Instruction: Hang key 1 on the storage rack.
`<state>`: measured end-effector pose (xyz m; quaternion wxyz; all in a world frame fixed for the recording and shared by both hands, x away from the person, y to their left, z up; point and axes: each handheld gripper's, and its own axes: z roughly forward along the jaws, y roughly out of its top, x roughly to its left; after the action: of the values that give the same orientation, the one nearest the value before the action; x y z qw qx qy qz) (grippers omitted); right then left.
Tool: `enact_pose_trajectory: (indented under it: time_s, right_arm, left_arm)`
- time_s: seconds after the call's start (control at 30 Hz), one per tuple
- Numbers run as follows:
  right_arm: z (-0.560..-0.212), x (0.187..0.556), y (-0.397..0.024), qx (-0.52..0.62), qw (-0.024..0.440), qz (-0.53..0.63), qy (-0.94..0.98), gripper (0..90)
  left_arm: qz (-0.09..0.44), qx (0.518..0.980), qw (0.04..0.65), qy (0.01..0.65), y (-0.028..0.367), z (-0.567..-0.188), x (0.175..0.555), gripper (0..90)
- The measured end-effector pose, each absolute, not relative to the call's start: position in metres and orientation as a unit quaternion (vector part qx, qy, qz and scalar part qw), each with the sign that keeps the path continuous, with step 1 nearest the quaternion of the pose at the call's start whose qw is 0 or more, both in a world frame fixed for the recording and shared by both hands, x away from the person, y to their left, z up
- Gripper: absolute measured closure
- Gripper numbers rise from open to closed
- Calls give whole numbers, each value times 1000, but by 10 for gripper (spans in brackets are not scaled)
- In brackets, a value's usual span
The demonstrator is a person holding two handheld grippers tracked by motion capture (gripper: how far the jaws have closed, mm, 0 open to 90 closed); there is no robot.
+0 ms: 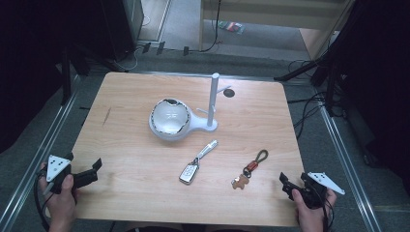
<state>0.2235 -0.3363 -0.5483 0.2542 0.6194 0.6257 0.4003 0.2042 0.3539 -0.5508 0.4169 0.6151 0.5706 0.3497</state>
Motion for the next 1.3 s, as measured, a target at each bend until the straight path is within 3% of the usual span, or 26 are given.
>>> enact_pose_trajectory:
  time_s: [0.27,0.63,0.8,1.3]
  right_arm:
    - [-548,223,-333,616,263,397,627,198]
    - [-532,229,-311,614,239,365,658,241]
    - [-525,237,-295,603,226,337,687,273]
    - [-508,257,-267,593,198,279,729,273]
  left_arm:
    - [386,589,394,591,353,-551,206,0]
    - [360,607,391,591,355,-550,211,0]
    - [353,592,385,614,359,-550,215,0]
    - [345,597,384,614,358,-551,217,0]
